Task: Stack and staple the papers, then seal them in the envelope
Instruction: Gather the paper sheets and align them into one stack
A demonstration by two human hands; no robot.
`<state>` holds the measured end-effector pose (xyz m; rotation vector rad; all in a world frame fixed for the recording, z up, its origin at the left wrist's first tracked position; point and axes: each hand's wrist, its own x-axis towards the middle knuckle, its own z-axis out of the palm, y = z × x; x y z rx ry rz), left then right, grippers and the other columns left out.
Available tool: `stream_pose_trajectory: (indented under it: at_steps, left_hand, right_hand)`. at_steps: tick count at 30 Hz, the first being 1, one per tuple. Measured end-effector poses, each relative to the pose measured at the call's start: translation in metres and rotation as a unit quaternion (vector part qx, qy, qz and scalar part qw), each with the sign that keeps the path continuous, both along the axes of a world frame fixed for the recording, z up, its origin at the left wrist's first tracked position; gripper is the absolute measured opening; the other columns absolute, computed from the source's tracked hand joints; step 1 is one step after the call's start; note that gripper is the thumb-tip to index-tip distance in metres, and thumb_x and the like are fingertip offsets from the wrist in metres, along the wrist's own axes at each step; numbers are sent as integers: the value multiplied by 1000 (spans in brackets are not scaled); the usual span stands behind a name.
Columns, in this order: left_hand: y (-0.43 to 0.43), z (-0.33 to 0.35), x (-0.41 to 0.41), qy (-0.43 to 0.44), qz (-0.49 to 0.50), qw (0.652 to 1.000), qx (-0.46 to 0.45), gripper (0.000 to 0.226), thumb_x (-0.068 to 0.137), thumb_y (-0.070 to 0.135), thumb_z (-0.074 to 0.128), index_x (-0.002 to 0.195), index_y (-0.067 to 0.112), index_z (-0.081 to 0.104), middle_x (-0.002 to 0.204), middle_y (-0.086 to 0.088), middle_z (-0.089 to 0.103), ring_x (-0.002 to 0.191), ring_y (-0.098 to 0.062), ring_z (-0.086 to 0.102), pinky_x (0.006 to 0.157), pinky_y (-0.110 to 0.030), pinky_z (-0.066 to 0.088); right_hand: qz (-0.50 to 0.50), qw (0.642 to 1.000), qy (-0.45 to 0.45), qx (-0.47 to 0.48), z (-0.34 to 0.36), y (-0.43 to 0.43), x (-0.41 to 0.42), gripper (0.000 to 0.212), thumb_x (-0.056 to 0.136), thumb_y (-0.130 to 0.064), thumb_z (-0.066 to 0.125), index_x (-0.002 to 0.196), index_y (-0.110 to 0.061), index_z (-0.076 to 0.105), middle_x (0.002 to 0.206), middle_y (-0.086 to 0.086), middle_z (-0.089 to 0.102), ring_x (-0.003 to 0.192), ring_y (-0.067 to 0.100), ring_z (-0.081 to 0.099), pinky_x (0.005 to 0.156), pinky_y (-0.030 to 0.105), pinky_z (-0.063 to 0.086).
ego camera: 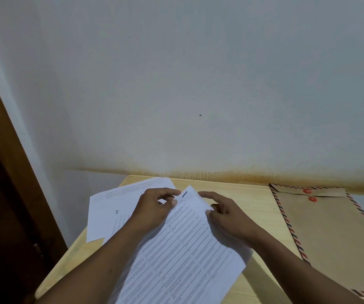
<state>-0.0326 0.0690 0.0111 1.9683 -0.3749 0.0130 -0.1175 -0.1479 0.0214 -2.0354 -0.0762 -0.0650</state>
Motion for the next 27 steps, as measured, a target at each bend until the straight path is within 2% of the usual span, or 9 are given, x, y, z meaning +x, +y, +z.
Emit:
stream_pose_trajectory:
  at_steps: [5, 9, 11, 14, 18, 21, 22, 25, 27]
  left_hand:
    - [0, 0, -1, -8, 4, 1000, 8, 23, 92, 19, 75, 103, 39, 79, 93, 12, 73, 75, -11, 60, 77, -21, 47]
    - [1, 0, 0, -4, 2, 1000, 25, 22, 91, 22, 76, 104, 39, 78, 101, 12, 71, 65, -9, 53, 77, -23, 44]
    - [2, 0, 0, 10, 3, 1000, 27, 22, 90, 22, 77, 106, 38, 78, 104, 13, 72, 68, -11, 59, 80, -24, 46]
    - [2, -3, 1, 45, -2, 999, -1, 20, 89, 23, 78, 106, 34, 79, 105, 13, 77, 86, -17, 74, 91, -35, 55]
    - [0, -3, -1, 45, 3, 999, -17, 21, 90, 20, 77, 107, 32, 81, 90, 8, 78, 90, -12, 71, 92, -29, 53]
    - [0, -5, -1, 48, 3, 998, -28, 21, 89, 19, 77, 106, 32, 81, 77, 11, 74, 80, -7, 67, 90, -29, 54]
    - [1, -5, -1, 50, 2, 998, -32, 21, 89, 18, 77, 105, 31, 81, 76, 10, 73, 78, -7, 67, 90, -30, 54]
    - [1, -3, -2, 43, 1, 998, -36, 21, 90, 16, 76, 105, 30, 81, 82, 1, 75, 79, -5, 69, 86, -24, 52]
    - [0, -1, -2, 31, 5, 999, -32, 21, 91, 16, 75, 104, 31, 80, 86, -3, 75, 81, -4, 70, 83, -20, 49]
  right_hand:
    - [0, 1000, 2, 2, 4, 2, -2, 48, 98, -4, 46, 136, -33, 56, 79, -8, 74, 76, 6, 71, 67, 14, 52]
    - [4, 1000, 1, 2, 5, 2, -4, 48, 98, -5, 46, 135, -33, 57, 85, -5, 76, 82, 13, 73, 68, 20, 54]
    - [8, 1000, 2, 7, 5, 2, -5, 47, 99, -4, 46, 136, -31, 56, 85, -7, 77, 84, 11, 74, 67, 18, 54]
    - [15, 1000, 3, 15, 5, 4, -5, 47, 99, -3, 46, 137, -28, 56, 89, -3, 78, 86, 13, 75, 69, 20, 56]
    - [19, 1000, -5, 18, 4, 5, -4, 48, 97, 0, 45, 135, -26, 59, 91, -1, 78, 87, 16, 75, 73, 24, 57]
    - [15, 1000, -10, 8, 1, 2, -1, 49, 95, -1, 46, 134, -28, 60, 93, 8, 77, 88, 24, 74, 84, 41, 58]
    - [15, 1000, -12, 3, 1, 1, 0, 49, 95, -1, 47, 134, -28, 60, 89, 5, 77, 85, 23, 74, 82, 40, 58]
    - [9, 1000, -22, -20, 0, 1, 2, 49, 95, -1, 50, 134, -28, 60, 65, -13, 65, 64, 4, 61, 64, 18, 49]
    - [2, 999, -28, -32, -2, 1, 3, 50, 94, -2, 51, 134, -30, 61, 59, -16, 54, 60, 2, 52, 61, 13, 42]
